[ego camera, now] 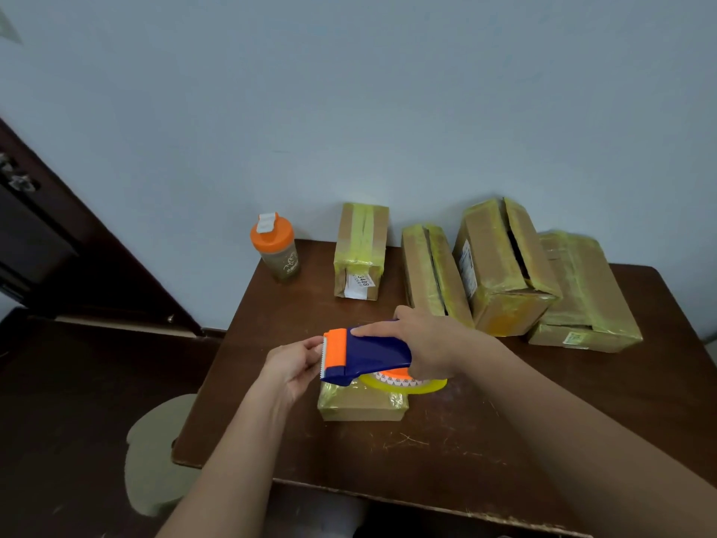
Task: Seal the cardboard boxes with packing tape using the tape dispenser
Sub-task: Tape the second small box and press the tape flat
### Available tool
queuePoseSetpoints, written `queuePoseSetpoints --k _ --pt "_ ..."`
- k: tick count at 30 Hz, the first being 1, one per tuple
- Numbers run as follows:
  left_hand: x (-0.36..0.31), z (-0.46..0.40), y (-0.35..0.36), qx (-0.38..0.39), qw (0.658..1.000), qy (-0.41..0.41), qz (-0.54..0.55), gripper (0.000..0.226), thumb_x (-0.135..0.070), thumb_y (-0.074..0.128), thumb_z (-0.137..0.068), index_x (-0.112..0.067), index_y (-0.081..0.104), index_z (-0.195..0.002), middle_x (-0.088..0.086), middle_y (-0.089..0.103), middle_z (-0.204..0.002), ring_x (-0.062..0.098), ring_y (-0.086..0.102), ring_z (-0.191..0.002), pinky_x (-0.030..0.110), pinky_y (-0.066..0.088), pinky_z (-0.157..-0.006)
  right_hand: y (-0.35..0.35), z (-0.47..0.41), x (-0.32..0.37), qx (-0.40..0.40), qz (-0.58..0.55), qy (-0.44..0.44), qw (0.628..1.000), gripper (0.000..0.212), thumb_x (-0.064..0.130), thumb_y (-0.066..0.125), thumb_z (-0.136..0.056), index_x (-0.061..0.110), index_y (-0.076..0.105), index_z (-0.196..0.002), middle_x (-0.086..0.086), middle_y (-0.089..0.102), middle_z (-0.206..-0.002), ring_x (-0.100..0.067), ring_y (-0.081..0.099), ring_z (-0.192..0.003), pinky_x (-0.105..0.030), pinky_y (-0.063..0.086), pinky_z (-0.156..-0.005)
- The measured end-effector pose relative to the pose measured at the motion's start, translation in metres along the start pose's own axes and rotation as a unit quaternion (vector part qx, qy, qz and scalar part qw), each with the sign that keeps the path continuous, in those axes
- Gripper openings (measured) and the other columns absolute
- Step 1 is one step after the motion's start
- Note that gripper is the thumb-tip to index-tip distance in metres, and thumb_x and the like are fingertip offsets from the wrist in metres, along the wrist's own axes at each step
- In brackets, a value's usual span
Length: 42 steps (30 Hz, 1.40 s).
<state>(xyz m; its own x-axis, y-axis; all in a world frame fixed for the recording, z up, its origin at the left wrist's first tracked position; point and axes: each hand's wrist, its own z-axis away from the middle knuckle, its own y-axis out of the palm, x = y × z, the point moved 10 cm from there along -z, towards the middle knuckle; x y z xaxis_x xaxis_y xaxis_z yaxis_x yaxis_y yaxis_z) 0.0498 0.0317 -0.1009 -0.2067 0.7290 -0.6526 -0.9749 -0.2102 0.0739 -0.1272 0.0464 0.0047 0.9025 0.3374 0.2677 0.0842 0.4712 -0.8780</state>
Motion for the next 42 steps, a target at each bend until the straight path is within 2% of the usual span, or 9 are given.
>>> queuePoseSetpoints --k 4,9,14,20,26,29,33,36,42 --pt "-0.006 -0.007 -0.019 -0.043 0.999 0.015 -0.006 0.022 0.011 0.052 -0.091 -0.004 0.067 -0.097 0.016 0.064 -0.100 0.021 0.062 -0.089 0.029 0.054 -0.072 0.002 0.005 -0.006 0.011 0.004 0.007 1.000 0.091 0.020 0.067 -0.090 0.055 0.007 -0.149 0.000 0.038 -0.117 -0.017 0.042 -0.101 -0.033 0.050 -0.080" --pt "-0.007 -0.009 -0.029 -0.061 0.998 0.023 -0.013 0.020 0.009 0.054 -0.091 -0.005 0.068 -0.096 0.013 0.064 -0.099 0.020 0.062 -0.090 0.028 0.055 -0.077 -0.006 0.007 -0.008 0.005 0.043 0.019 0.999 0.091 0.023 0.068 -0.089 0.052 0.008 -0.150 -0.001 0.039 -0.117 -0.015 0.037 -0.097 -0.031 0.040 -0.072" --pt "-0.002 -0.011 -0.028 -0.030 0.999 0.005 0.029 0.019 0.011 0.054 -0.089 0.000 0.066 -0.099 0.014 0.062 -0.092 0.015 0.059 -0.075 0.021 0.050 -0.063 -0.007 0.001 -0.006 -0.009 0.015 0.029 0.999 0.090 0.020 0.068 -0.087 0.053 0.011 -0.149 0.002 0.038 -0.112 -0.017 0.041 -0.101 -0.029 0.039 -0.070" --pt "-0.001 -0.005 -0.020 0.013 0.999 0.018 0.027 0.018 0.006 0.059 -0.089 -0.005 0.065 -0.101 0.011 0.063 -0.094 0.015 0.058 -0.079 0.024 0.050 -0.073 -0.019 0.006 -0.007 -0.018 0.035 0.043 0.998 0.086 0.017 0.064 -0.089 0.053 0.014 -0.148 0.003 0.034 -0.106 -0.017 0.040 -0.100 -0.031 0.038 -0.071" --pt "0.005 -0.007 -0.021 -0.081 0.995 0.044 -0.034 0.019 0.009 0.061 -0.087 -0.005 0.065 -0.098 0.012 0.065 -0.090 0.016 0.060 -0.073 0.025 0.052 -0.069 -0.003 0.013 -0.011 0.040 0.081 0.066 0.994 0.089 0.018 0.065 -0.089 0.057 0.009 -0.147 -0.002 0.038 -0.112 -0.024 0.048 -0.106 -0.033 0.044 -0.070" --pt "0.006 -0.010 -0.030 -0.131 0.988 0.057 -0.059 0.017 0.007 0.063 -0.086 -0.009 0.064 -0.093 0.011 0.065 -0.094 0.018 0.062 -0.080 0.025 0.051 -0.063 0.003 0.009 -0.003 0.043 0.102 0.064 0.992 0.084 0.020 0.061 -0.093 0.054 0.009 -0.150 -0.005 0.040 -0.124 -0.024 0.045 -0.110 -0.034 0.037 -0.069" --pt "0.008 -0.015 -0.034 -0.138 0.986 0.060 -0.077 0.019 0.005 0.063 -0.086 -0.010 0.064 -0.098 0.012 0.064 -0.098 0.021 0.062 -0.085 0.027 0.050 -0.065 0.004 0.002 0.004 0.050 0.124 0.069 0.989 0.078 0.022 0.059 -0.096 0.049 0.012 -0.151 -0.007 0.040 -0.129 -0.023 0.041 -0.102 -0.034 0.033 -0.070" --pt "0.012 -0.017 -0.038 -0.139 0.986 0.053 -0.077 0.019 0.005 0.063 -0.087 -0.010 0.063 -0.097 0.012 0.065 -0.098 0.020 0.062 -0.084 0.027 0.049 -0.063 0.007 -0.003 0.010 0.055 0.139 0.070 0.986 0.078 0.023 0.061 -0.095 0.048 0.013 -0.152 -0.008 0.040 -0.131 -0.028 0.042 -0.116 -0.036 0.034 -0.073" --pt "0.021 -0.022 -0.041 -0.130 0.988 0.045 -0.069 0.019 0.004 0.063 -0.086 -0.010 0.064 -0.099 0.011 0.065 -0.098 0.021 0.062 -0.086 0.028 0.049 -0.066 0.011 -0.010 0.019 0.063 0.159 0.077 0.982 0.080 0.021 0.064 -0.093 0.045 0.016 -0.152 -0.010 0.039 -0.133 -0.030 0.041 -0.120 -0.037 0.036 -0.076"
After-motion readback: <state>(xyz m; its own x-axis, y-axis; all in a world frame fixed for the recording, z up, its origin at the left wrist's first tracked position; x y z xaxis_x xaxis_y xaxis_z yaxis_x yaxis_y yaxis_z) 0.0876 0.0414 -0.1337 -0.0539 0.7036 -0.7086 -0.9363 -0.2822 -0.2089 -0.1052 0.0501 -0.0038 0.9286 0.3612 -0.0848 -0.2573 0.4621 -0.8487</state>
